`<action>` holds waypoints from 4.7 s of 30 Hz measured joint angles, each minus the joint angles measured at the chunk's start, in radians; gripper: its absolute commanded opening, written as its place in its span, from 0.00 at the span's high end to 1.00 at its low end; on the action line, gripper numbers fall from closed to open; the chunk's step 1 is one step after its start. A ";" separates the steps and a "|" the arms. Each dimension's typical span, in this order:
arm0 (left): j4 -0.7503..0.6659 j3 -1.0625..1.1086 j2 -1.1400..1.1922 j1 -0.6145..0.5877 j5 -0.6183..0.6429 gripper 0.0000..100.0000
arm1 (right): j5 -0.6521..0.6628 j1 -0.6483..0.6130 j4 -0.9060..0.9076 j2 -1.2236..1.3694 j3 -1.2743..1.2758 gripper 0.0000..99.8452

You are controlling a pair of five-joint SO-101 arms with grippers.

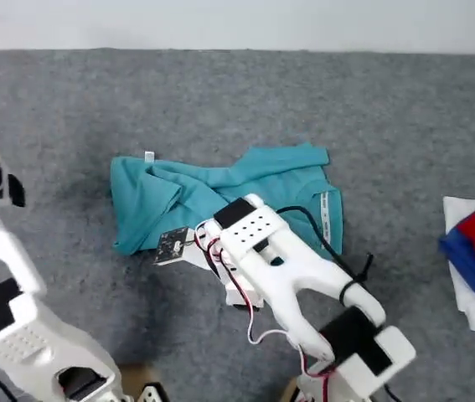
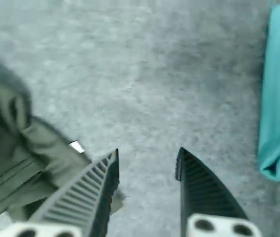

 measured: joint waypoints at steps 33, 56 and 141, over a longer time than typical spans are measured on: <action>0.000 0.207 -0.241 -0.069 0.000 0.82 | 0.000 0.163 0.167 -0.031 -0.252 0.95; 0.000 0.393 -0.224 0.617 0.005 0.81 | 0.123 0.434 0.222 -0.152 -0.252 0.95; -0.115 0.060 0.252 0.572 -0.110 0.99 | 0.003 0.606 -0.106 0.647 -1.069 0.84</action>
